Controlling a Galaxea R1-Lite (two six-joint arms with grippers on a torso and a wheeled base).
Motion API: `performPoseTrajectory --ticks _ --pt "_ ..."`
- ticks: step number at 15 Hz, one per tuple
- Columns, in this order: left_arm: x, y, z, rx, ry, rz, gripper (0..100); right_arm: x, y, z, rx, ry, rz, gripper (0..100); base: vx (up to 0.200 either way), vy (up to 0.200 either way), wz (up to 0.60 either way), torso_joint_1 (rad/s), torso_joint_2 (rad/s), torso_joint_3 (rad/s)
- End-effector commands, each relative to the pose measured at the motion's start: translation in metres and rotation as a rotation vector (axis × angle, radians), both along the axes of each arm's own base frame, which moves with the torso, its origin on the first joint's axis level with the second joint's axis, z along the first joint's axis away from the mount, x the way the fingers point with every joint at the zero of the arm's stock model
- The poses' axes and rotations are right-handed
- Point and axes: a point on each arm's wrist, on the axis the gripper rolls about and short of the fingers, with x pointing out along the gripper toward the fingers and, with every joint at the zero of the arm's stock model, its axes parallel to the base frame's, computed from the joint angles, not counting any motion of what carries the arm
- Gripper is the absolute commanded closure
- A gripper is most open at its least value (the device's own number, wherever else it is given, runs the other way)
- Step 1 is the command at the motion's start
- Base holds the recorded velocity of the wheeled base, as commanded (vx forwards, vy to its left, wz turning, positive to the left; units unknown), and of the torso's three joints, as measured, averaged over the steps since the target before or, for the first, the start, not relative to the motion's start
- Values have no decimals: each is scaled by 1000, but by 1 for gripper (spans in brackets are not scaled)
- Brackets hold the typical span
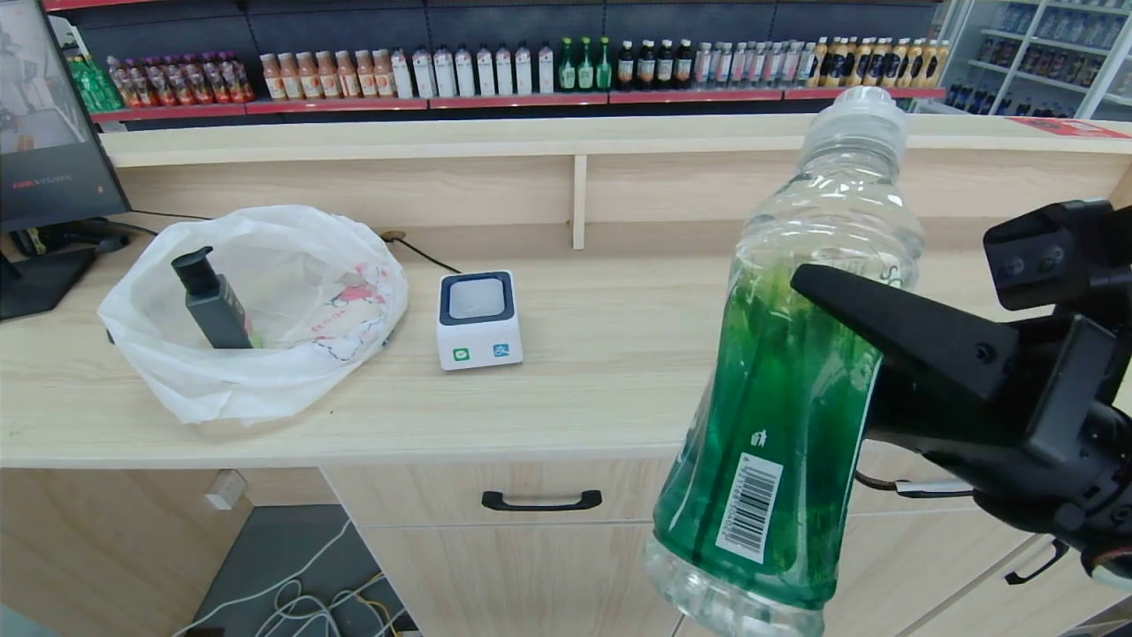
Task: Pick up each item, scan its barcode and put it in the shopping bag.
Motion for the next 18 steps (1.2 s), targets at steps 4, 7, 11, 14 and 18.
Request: performPoseTrajectory --ticks 4,7,11,14,18 --pt "0 0 0 0 0 1 0 3 2 12 51 9 28 100 0 0 0 0 0 0" --pt "0 0 0 0 0 1 0 4 3 20 78 -2 36 100 0 0 0 0 0 0" --pt "0 0 0 0 0 1 0 1 2 23 87 -10 42 100 0 0 0 0 0 0" --pt "0 0 0 0 0 1 0 -4 1 23 88 -11 52 100 0 0 0 0 0 0" --pt "0 0 0 0 0 1 0 -4 2 25 91 -17 54 100 0 0 0 0 0 0"
